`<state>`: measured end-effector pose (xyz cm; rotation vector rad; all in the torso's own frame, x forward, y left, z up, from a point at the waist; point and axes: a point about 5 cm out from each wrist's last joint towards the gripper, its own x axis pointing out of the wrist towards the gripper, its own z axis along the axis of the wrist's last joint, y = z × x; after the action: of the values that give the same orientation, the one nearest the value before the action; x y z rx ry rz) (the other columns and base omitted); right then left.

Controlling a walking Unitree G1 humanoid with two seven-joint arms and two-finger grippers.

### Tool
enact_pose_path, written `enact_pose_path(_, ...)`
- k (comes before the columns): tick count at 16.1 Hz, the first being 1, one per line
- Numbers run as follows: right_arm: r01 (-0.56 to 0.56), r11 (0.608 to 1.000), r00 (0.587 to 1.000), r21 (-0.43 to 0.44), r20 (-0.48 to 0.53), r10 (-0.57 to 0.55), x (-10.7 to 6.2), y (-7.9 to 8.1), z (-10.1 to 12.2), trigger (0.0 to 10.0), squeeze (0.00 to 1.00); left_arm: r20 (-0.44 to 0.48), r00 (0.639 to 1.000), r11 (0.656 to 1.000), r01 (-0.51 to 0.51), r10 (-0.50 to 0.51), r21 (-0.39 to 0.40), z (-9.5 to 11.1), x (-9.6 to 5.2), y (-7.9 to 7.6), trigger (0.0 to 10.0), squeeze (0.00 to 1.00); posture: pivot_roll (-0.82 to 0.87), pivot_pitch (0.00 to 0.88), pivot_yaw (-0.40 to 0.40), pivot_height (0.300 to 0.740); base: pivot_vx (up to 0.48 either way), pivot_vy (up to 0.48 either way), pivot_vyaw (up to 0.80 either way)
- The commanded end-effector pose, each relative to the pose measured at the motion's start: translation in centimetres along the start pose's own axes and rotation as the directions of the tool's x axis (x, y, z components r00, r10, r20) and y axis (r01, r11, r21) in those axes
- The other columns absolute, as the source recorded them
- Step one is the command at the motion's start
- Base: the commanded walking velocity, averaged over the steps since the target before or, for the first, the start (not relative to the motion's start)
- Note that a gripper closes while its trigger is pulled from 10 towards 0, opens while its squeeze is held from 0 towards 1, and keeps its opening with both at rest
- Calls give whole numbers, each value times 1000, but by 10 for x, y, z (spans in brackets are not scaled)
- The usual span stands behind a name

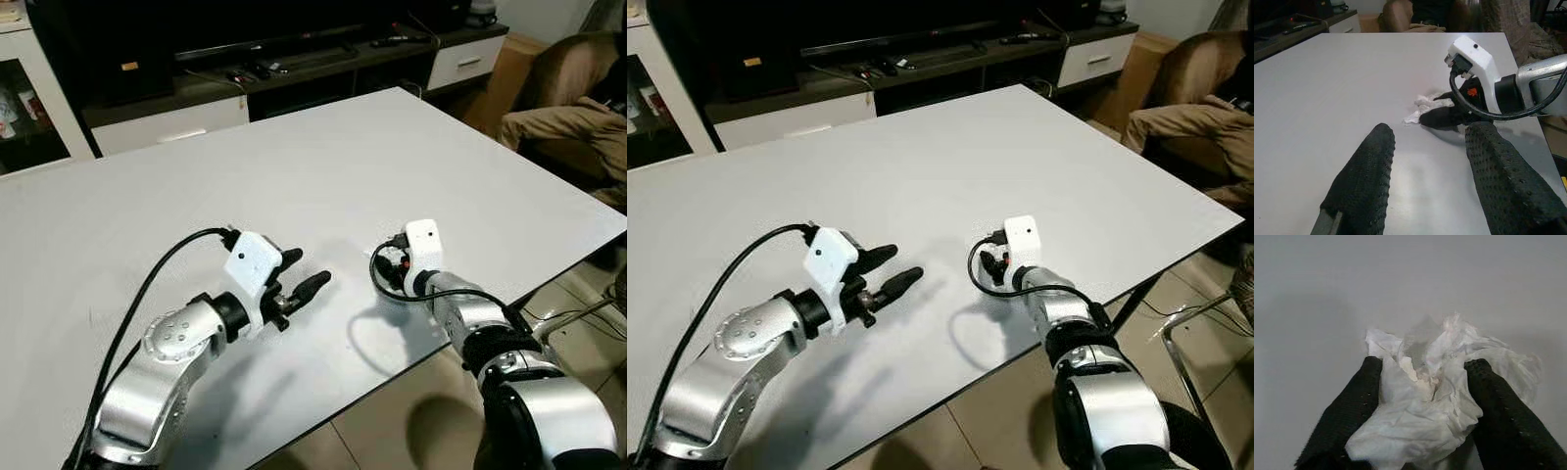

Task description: Picking trash to rubbish bin

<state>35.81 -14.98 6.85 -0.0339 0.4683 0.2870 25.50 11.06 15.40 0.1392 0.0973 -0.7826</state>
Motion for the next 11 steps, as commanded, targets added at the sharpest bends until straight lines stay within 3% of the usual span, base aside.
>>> enact_pose_path(1, 0, 1000, 1000, 11, -30, 0, -1, -3, -4, 0, 0, 10, 1000, 1000, 0, 0, 24, 5, 4, 1, 10000, 0, -111, 0, 2, 740, 0, 0, 0)
enact_pose_path(3, -2, 1000, 1000, 17, -5, 2, 0, -3, 2, 0, 0, 19, 999, 999, -44, 43, 10, 4, 6, 6, 10000, 0, -119, 0, -1, 740, 0, 0, 0)
enact_pose_path(4, -14, 1000, 1000, 20, 10, 14, 0, -4, 6, 0, 0, 13, 990, 990, -138, 138, 27, 2, 8, 14, 10000, 0, -125, 0, -9, 740, 0, 0, 0)
enact_pose_path(6, -19, 999, 1000, 28, 26, 19, -1, -5, 8, 0, 0, 10, 974, 974, -225, 224, 17, -2, 9, 23, 10000, 0, -131, 0, -15, 740, 0, 0, 0)
enact_pose_path(8, -24, 999, 999, 38, 41, 23, -2, -7, 10, 0, 0, 1, 964, 964, -265, 265, -3, -5, 9, 25, 10000, 0, -141, 0, -18, 740, 0, 0, 0)
enact_pose_path(11, 54, 998, 981, 39, 185, -60, -11, -21, 40, 0, 0, 3, 943, 943, -332, 332, -29, -8, 9, 28, 10000, 0, -148, 0, -23, 740, 0, 0, 0)
